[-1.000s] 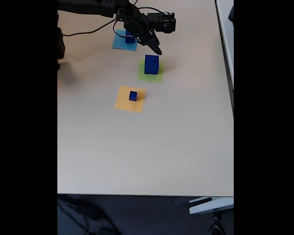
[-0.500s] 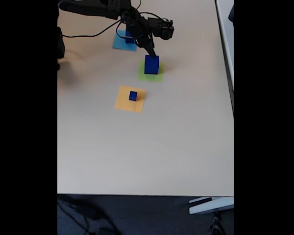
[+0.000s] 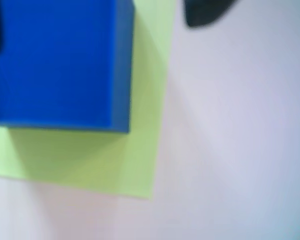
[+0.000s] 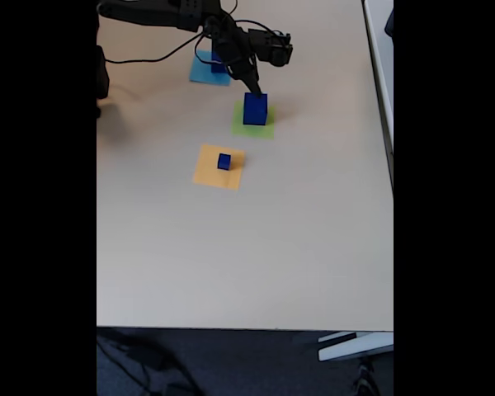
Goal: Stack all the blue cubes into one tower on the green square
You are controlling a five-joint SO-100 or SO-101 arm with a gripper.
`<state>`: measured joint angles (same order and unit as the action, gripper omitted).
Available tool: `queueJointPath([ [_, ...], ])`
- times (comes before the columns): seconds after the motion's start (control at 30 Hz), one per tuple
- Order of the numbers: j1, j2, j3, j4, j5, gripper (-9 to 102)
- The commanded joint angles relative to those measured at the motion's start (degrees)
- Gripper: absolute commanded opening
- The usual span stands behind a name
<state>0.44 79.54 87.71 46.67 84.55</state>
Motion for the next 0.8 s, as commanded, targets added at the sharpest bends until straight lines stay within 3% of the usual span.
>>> queueJointPath([
  [0.0, 0.4, 5.9, -0.2, 0.4, -0.1, 19],
  [0.33, 2.4, 6.1, -3.8, 6.0, -1.2, 23],
  [0.77, 6.2, -0.1, -10.8, 6.1, -5.8, 22],
])
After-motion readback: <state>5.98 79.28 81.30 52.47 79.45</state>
